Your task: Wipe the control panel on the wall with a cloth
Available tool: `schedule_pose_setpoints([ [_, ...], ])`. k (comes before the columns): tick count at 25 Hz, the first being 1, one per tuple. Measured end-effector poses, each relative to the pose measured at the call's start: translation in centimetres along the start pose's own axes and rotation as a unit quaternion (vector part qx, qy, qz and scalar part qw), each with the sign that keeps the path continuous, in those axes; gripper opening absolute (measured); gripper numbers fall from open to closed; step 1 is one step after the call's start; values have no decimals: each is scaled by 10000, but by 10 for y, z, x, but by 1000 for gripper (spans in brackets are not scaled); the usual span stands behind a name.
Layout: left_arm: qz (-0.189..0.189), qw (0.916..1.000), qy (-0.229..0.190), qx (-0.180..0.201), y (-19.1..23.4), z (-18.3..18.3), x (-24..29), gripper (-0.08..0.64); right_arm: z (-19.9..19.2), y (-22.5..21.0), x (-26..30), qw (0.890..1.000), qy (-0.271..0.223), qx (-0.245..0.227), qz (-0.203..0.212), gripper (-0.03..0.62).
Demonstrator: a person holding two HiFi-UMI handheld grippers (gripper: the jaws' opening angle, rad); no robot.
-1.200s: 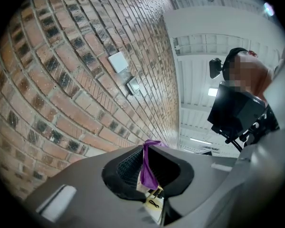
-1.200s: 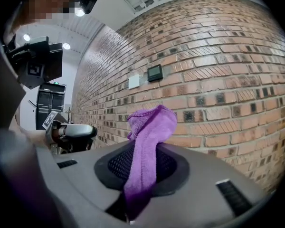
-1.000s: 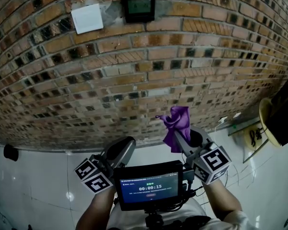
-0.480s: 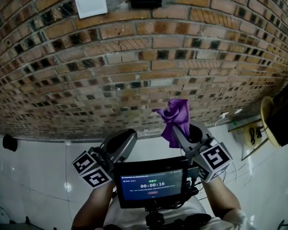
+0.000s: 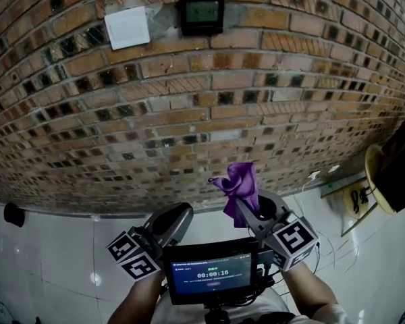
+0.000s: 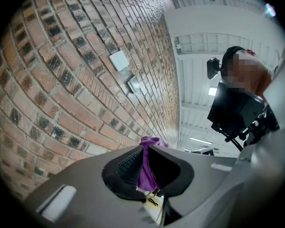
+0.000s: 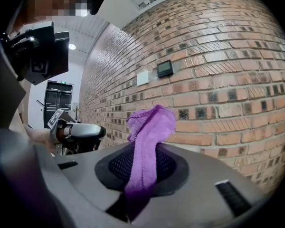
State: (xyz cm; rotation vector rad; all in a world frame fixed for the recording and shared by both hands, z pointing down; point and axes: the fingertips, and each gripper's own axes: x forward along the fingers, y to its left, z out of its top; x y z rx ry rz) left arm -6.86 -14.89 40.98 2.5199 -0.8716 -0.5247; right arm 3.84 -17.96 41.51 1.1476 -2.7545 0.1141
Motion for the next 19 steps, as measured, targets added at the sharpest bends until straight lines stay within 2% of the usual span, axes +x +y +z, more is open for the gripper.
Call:
schedule_pose_setpoints([
  [13,4,10000,-45,23,1,8,1,18,5,-1,2,10000,45,80,2,80],
  [19,-14,10000,3,-20,4,-2,-1,18,-6,0,3,10000,60,68,-16,80],
])
